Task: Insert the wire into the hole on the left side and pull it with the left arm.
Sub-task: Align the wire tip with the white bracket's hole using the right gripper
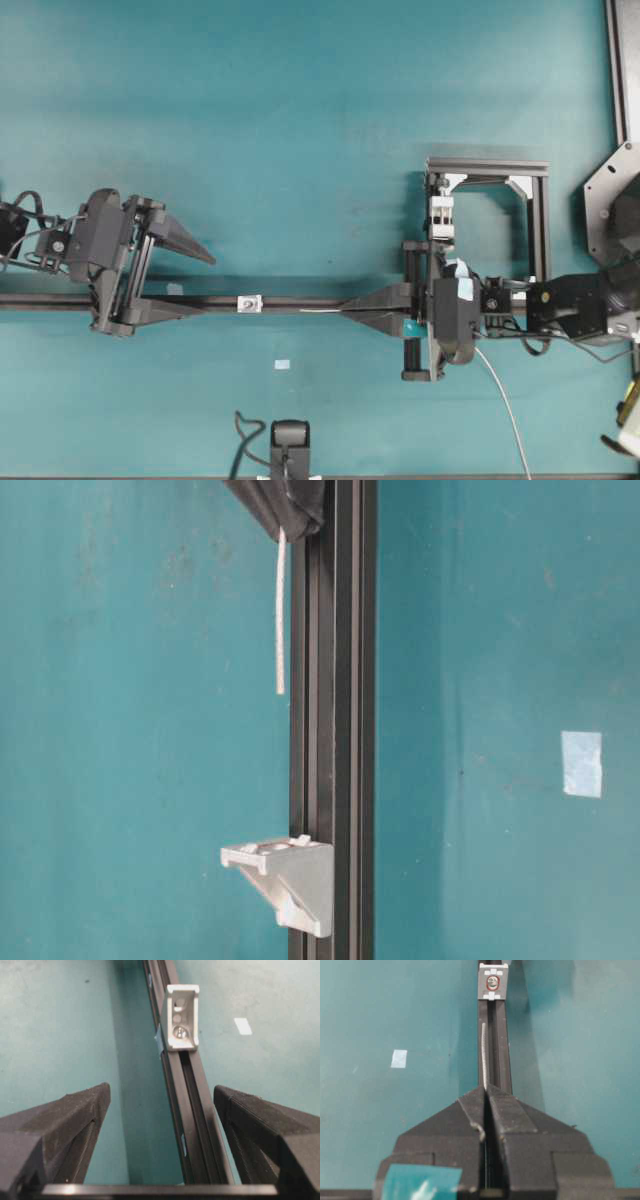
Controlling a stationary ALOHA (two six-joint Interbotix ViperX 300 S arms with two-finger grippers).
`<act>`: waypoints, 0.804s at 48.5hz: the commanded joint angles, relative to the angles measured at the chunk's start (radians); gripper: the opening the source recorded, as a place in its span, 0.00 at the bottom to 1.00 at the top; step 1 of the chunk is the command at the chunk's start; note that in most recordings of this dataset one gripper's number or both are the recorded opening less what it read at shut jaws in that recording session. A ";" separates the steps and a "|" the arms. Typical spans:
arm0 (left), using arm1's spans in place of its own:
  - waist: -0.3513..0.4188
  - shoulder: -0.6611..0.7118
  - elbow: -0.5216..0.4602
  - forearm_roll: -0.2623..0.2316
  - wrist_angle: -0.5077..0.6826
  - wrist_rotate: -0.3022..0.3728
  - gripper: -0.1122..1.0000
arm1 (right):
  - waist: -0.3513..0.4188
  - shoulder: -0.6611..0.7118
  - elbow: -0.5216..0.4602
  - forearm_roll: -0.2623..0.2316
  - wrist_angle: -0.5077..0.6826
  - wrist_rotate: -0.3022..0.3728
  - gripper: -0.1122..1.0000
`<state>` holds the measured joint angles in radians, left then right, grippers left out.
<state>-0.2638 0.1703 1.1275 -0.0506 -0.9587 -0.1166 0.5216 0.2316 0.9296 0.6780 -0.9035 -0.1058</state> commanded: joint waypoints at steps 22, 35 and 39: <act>-0.006 0.025 -0.035 -0.002 -0.009 0.000 0.80 | 0.005 0.023 -0.015 0.002 -0.044 0.000 0.12; -0.006 0.025 -0.038 -0.002 -0.011 0.000 0.80 | -0.009 0.048 -0.031 0.003 -0.051 0.000 0.12; -0.006 0.025 -0.038 -0.002 -0.009 0.002 0.80 | -0.014 0.052 -0.034 0.003 -0.051 0.000 0.12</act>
<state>-0.2654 0.2071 1.0983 -0.0491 -0.9587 -0.1166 0.5154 0.2899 0.9081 0.6796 -0.9465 -0.1058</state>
